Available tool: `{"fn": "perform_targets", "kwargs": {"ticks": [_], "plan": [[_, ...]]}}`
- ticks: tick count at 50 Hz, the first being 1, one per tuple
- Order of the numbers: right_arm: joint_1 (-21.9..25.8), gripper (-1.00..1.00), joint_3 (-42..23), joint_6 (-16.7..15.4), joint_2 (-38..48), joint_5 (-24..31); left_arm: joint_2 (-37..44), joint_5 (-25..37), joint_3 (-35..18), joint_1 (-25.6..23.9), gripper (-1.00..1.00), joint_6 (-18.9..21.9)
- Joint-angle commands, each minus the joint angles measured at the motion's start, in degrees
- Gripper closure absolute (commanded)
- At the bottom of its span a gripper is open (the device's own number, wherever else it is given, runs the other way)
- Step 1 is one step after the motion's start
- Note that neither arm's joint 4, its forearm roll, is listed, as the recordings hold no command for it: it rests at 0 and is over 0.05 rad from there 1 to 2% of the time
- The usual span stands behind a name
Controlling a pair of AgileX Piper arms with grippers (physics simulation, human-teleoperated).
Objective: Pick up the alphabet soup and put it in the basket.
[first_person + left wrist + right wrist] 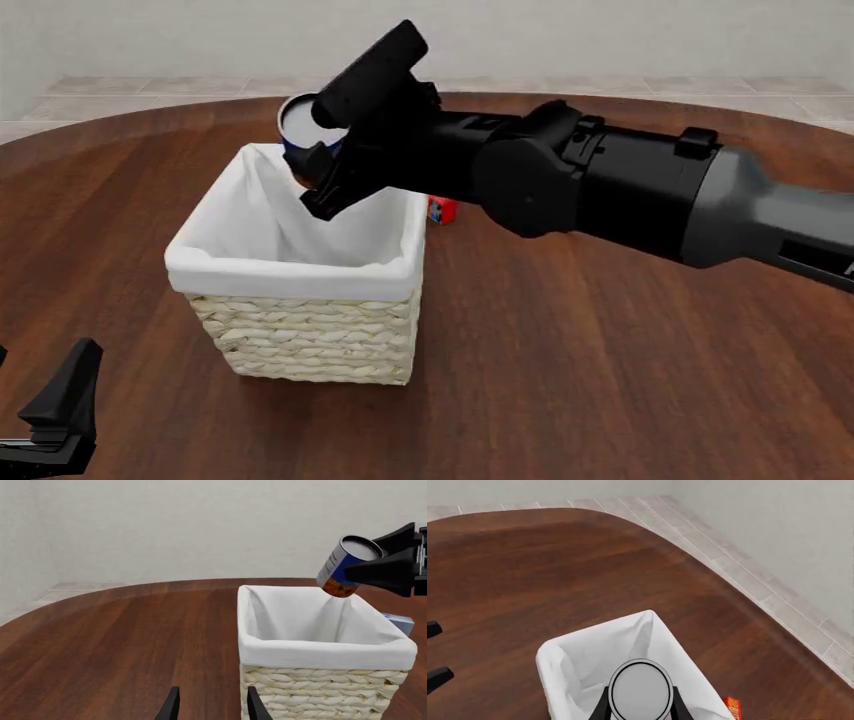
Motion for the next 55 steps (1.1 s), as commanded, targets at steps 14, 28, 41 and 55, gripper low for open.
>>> {"fn": "perform_targets", "kwargs": {"ticks": [14,28,41,55], "plan": [[-0.74,1.0,-1.87,1.22,1.31,0.53,0.01,0.0,0.0,0.0,-1.0,-0.01],[-0.98,1.0,-2.62,1.33,2.38,0.7,0.0,0.0,0.0,0.0,-1.0,0.0],[-1.13,1.0,-4.11,1.65,4.08,1.43,0.01,0.0,0.0,-0.01,-1.0,0.0],[-1.23,1.0,-4.71,2.12,5.42,1.3,0.0,0.0,0.0,0.0,-1.0,0.0]]}}
